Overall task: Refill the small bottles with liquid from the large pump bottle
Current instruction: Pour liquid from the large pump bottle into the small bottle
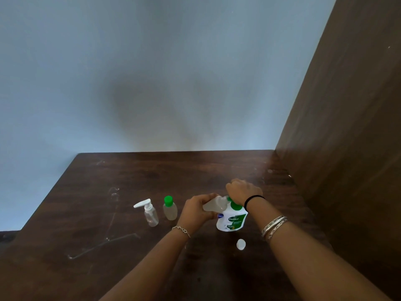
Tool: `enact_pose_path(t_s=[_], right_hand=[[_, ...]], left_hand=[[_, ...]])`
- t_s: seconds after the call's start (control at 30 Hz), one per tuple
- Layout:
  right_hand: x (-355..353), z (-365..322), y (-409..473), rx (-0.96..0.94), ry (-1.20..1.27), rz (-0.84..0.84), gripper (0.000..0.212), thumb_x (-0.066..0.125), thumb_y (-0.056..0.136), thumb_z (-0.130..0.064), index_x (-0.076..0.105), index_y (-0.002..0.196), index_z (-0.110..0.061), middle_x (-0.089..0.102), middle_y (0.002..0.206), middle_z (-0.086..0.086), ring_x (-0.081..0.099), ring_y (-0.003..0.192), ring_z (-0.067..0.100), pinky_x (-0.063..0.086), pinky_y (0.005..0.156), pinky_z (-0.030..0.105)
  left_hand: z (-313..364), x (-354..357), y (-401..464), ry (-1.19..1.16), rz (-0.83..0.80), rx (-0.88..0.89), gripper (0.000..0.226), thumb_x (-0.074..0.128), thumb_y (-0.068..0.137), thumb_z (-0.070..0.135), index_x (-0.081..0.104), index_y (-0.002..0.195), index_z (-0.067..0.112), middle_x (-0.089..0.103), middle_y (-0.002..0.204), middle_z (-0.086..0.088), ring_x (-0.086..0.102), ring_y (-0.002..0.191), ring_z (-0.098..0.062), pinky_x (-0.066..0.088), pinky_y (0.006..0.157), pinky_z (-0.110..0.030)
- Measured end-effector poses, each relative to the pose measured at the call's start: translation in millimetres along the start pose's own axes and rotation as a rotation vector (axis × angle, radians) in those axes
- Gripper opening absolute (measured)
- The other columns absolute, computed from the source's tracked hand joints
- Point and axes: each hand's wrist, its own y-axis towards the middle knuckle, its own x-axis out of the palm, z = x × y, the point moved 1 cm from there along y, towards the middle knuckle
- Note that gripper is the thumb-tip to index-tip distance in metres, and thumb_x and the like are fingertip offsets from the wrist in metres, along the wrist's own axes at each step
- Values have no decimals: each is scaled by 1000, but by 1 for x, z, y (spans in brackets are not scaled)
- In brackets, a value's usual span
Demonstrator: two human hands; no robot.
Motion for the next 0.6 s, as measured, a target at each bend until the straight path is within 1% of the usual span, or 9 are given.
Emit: enact_pose_path(t_s=[0.13,0.2,0.33,0.47,0.6], right_hand=[[-5,-1,-1,-12,9,6,36,31,92,-27,56,114,-14,57,123,14,55,102,28,35,80,34],[-6,-1,-1,-24,5,17,35,31,92,-27,56,113,-14,57,122,13,55,105,29,35,80,33],[-4,0,-3,-22,37,27,35,31,93,-27,56,113,-14,58,120,13,55,104,28,34,78,32],[-1,2,-3,-7,54,26,35,31,92,-28,58,111,-15,59,120,14,55,99,29,34,78,32],[-1,2,-3,-14,29,14,35,31,93,-28,58,110,-14,58,119,13,55,101,28,34,78,32]], left_hand=[[0,-1,0,-12,3,-1,57,80,63,15,61,117,17,66,115,1,52,103,2,33,83,-5],[-1,-1,0,-16,4,-5,57,81,63,16,62,117,18,66,115,2,54,106,0,34,85,-5],[-3,0,1,-14,3,-1,57,81,63,18,62,116,19,67,113,3,55,104,-1,35,79,-1],[-3,2,2,15,-8,-10,59,80,64,18,59,120,18,65,118,2,54,110,-3,36,88,-9],[-3,1,2,15,-9,-3,57,79,64,17,60,118,20,66,116,3,53,105,1,34,84,-6]])
